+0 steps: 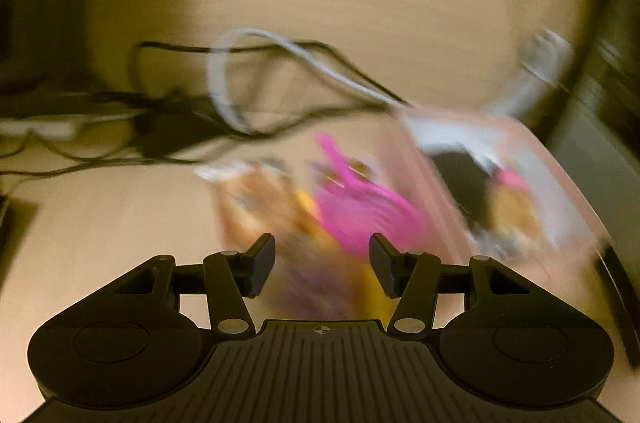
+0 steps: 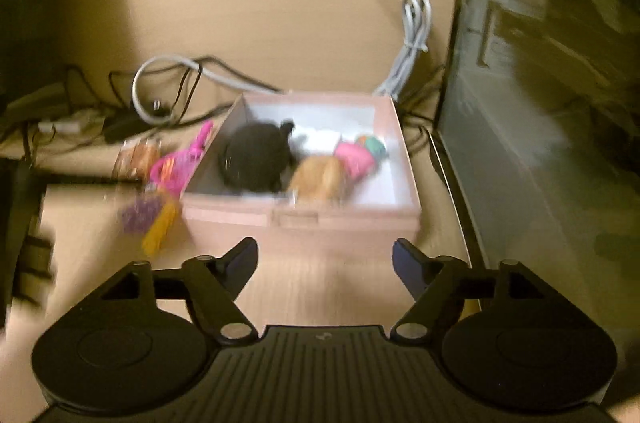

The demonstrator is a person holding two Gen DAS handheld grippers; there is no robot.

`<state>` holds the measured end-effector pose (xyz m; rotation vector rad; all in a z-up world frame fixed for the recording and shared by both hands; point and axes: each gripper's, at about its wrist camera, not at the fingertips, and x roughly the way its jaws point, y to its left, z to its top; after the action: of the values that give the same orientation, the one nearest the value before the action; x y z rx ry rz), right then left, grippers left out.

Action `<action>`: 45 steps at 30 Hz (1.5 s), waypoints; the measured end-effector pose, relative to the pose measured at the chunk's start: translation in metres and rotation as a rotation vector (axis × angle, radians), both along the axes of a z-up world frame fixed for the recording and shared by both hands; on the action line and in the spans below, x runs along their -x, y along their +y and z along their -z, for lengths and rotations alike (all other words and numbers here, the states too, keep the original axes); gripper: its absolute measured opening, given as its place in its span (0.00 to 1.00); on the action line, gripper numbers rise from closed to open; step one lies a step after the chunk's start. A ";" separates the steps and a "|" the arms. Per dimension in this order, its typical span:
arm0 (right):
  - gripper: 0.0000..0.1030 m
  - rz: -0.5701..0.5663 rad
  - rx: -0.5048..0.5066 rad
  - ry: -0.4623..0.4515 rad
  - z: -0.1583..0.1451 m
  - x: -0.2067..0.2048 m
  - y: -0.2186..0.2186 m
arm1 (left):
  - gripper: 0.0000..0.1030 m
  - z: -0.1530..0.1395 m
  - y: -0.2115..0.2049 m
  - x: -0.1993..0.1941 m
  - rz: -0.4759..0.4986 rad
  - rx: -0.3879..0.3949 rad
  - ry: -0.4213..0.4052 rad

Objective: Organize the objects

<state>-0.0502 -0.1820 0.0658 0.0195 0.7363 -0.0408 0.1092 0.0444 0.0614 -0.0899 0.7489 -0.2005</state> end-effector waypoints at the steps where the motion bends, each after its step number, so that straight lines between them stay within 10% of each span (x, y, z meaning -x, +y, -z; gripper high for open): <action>1: 0.78 0.005 -0.001 0.008 0.002 0.007 0.000 | 0.55 0.001 0.006 -0.011 -0.037 0.020 0.014; 5: 0.81 0.030 -0.029 0.053 0.013 0.026 0.001 | 0.55 0.010 0.017 -0.056 -0.141 0.070 0.100; 15: 0.86 0.045 -0.034 0.089 0.022 0.042 0.010 | 0.71 0.034 -0.001 -0.092 -0.127 -0.082 0.168; 22: 0.86 0.049 -0.027 0.101 0.024 0.042 0.016 | 0.58 0.040 0.014 -0.088 -0.139 -0.036 0.167; 34: 0.86 -0.068 -0.045 0.078 0.023 0.012 0.062 | 0.55 0.031 0.054 0.007 0.002 0.083 0.175; 45: 0.85 -0.228 -0.034 0.060 0.039 -0.035 0.135 | 0.55 0.022 0.108 0.094 -0.076 0.191 0.190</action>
<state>-0.0152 -0.0465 0.0273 -0.0336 0.7950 0.1891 0.0148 0.1521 0.0392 -0.3214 0.9124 -0.1928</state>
